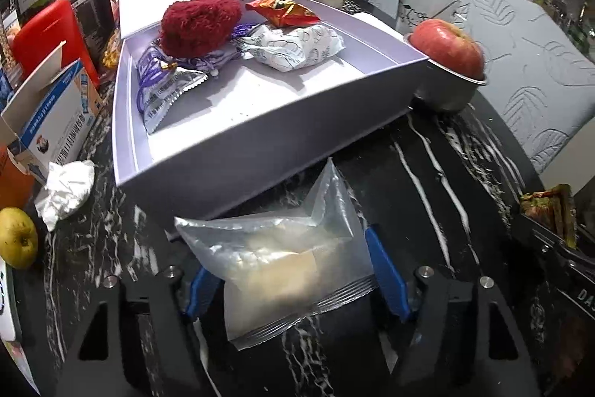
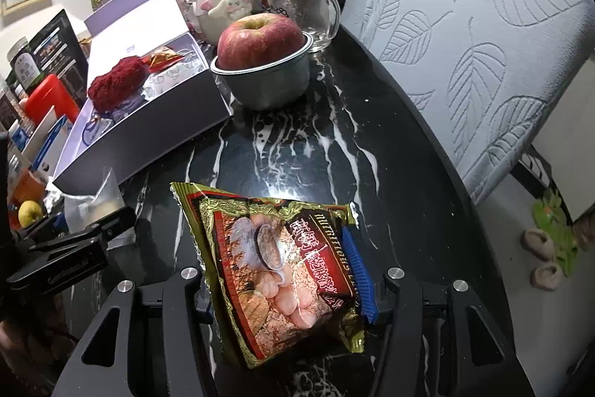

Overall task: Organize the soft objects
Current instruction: 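Lift and carry the zip bag and snack bag over to the box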

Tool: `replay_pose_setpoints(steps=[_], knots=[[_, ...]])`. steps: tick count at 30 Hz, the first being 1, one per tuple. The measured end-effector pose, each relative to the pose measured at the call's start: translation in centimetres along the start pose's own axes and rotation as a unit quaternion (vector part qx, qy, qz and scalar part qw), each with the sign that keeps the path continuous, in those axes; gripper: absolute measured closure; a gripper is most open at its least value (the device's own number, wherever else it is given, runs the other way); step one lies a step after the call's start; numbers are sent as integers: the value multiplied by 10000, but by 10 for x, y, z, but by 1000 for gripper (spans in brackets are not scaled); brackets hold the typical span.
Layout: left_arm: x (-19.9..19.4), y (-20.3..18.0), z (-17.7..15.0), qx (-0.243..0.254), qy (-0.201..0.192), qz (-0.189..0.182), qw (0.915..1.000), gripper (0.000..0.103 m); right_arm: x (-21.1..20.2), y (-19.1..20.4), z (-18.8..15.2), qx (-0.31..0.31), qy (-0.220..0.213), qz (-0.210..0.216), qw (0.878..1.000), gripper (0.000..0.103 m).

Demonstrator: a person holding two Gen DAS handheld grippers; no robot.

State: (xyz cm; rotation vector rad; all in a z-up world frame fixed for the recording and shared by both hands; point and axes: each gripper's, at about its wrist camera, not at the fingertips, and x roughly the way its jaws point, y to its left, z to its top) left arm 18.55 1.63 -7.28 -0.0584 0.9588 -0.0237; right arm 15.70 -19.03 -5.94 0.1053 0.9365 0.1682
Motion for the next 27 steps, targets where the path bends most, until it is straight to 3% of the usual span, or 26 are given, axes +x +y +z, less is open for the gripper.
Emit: replay_pose_setpoints(steps=[13,21,27], knots=[[-34,-13,-22,129,-209,-220,9995,35,-21,1,-21,-24,-92,142,9999,50],[-57,-19,-36,198,-374,-348,9985,35,-35,3,-40,14,-84,392,9992,50],[-80,-17,-47,243,-560,-327,9976,35,-44,15,-53,-133,-80,810,9966,50]])
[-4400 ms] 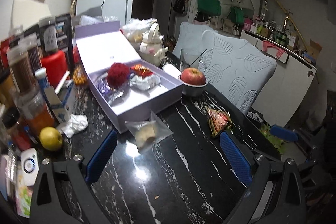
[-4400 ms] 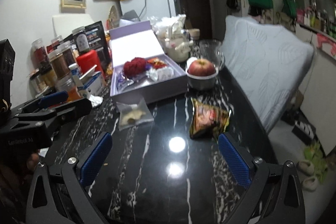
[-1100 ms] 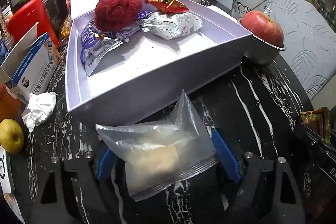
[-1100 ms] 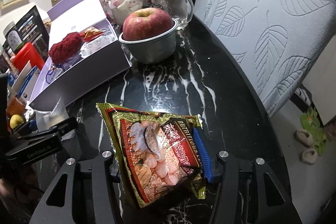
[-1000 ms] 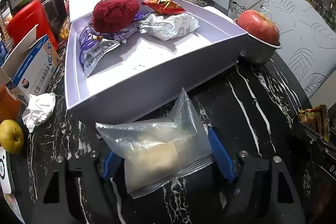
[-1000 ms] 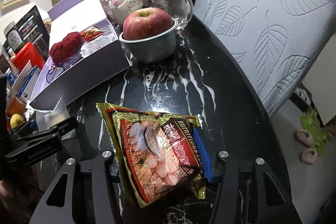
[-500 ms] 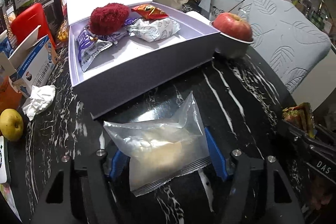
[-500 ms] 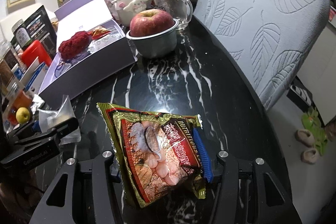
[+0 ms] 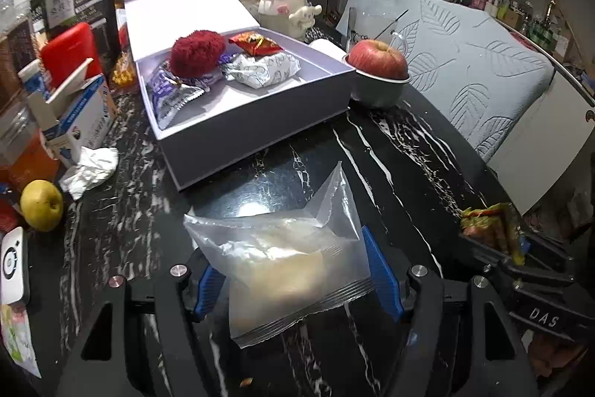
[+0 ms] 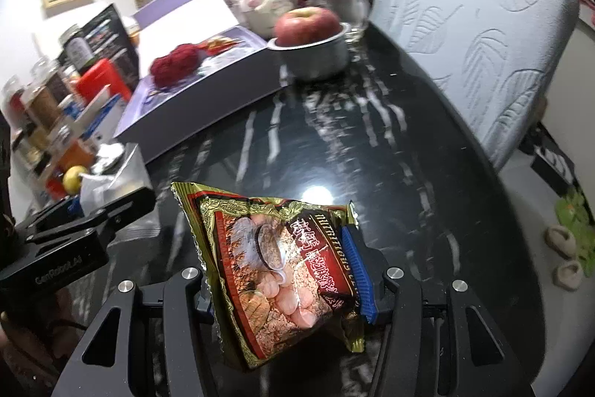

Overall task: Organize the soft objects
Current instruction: 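Lift and carry the zip bag and snack bag over to the box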

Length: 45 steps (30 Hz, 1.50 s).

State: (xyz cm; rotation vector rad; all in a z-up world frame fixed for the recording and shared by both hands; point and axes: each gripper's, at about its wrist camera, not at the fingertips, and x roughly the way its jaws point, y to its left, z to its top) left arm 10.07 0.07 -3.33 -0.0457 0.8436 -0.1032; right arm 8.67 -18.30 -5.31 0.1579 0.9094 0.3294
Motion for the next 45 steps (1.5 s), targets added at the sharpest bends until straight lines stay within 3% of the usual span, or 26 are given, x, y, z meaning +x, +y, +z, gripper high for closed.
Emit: replay_pose_setpoints(steps=[12,17,28,45], knots=[[-53,13,-1,48,-612,280,9977,35,-14,44,-1,-468,-174,821,9954,50],[-74,24,11,112,-959,426,9944,35,-22,64,9,-781,-394,944,9917,50],[-106,38,54,223,-1657,506,9846,35,-49,93,49,-1193,-863,1217,9816,50],[-112,58,122,176,-2273,481,9725,35,-64,123,128,-1655,-1413,1490,9646,50]])
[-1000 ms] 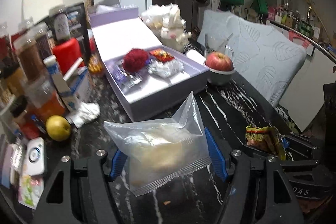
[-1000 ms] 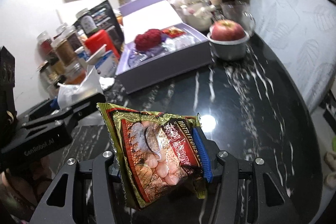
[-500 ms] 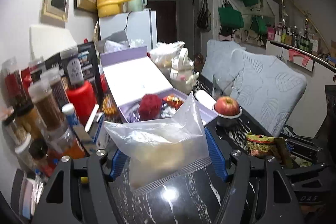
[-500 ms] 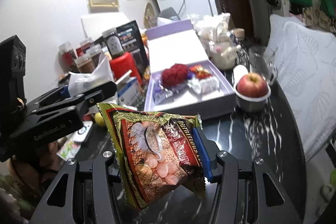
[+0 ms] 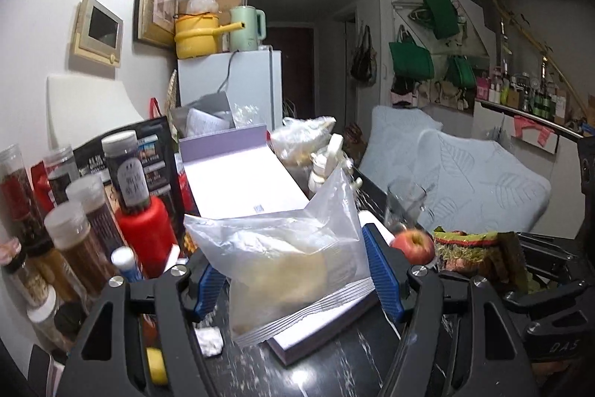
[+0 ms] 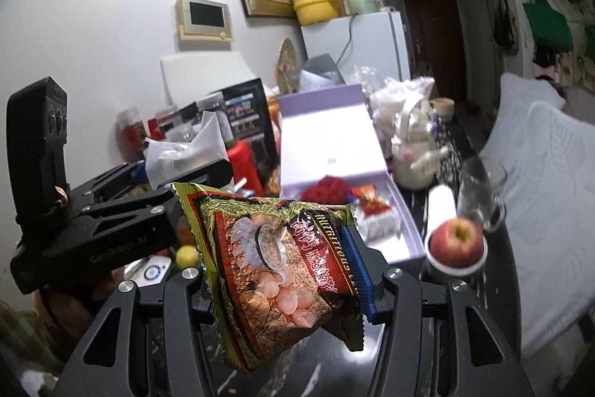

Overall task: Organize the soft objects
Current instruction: 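Lift and carry the zip bag and snack bag over to the box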

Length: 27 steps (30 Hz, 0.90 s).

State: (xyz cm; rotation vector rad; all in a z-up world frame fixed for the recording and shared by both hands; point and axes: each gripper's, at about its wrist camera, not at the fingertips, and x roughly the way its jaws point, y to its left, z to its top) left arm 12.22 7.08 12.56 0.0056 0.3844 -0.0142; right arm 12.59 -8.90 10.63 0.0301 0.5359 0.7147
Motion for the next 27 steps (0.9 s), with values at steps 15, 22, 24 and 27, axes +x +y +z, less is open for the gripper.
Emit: replay_pose_setpoints(steps=[15,22,24,27], knots=[[56,31,46,-69,-266,216,9994,35,40,-19,67,-328,-437,-108,9984,50],[88,39,54,-97,-305,361,9988,35,72,-36,84,-332,-418,-94,9985,50],[99,41,56,-114,-293,397,9987,35,84,-42,87,-319,-405,-79,9986,50],[116,45,57,-189,-214,401,9988,35,100,-51,90,-298,-394,-73,9988,50]])
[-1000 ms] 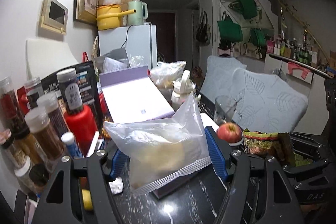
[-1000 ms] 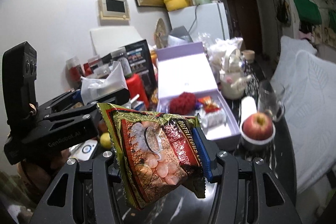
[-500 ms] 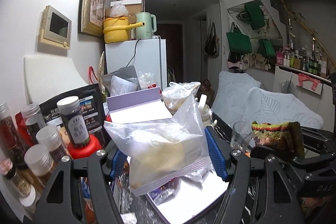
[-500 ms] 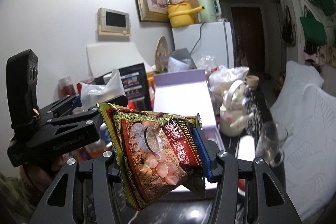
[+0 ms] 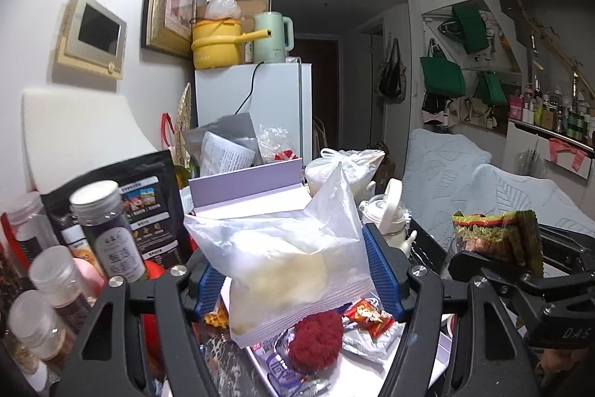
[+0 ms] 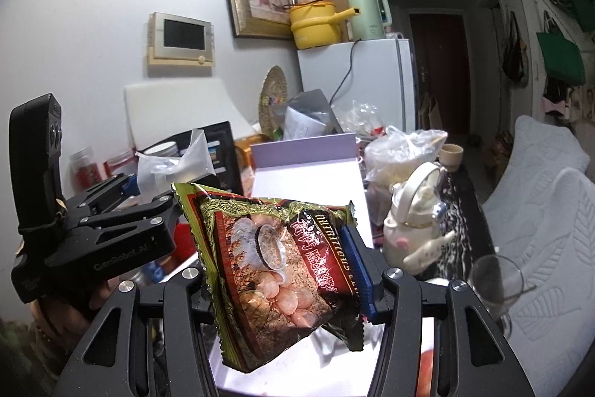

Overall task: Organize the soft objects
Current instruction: 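Lift and carry the zip bag and snack bag over to the box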

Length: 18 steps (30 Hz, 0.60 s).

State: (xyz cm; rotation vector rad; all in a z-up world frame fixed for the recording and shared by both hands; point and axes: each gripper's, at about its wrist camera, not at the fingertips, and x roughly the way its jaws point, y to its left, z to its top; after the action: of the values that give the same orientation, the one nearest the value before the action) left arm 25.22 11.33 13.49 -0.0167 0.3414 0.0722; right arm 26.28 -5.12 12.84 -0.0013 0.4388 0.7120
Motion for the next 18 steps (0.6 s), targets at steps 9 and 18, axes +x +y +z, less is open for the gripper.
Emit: replay_pose_setpoints(steps=[9,18], knots=[[53,6,-12,-86,277,196,9994,35,52,-30,0,178,67,109,9998,50],[98,4,-38,-198,785,278,9963,35,95,-63,-13,364,432,-127,9983,50]])
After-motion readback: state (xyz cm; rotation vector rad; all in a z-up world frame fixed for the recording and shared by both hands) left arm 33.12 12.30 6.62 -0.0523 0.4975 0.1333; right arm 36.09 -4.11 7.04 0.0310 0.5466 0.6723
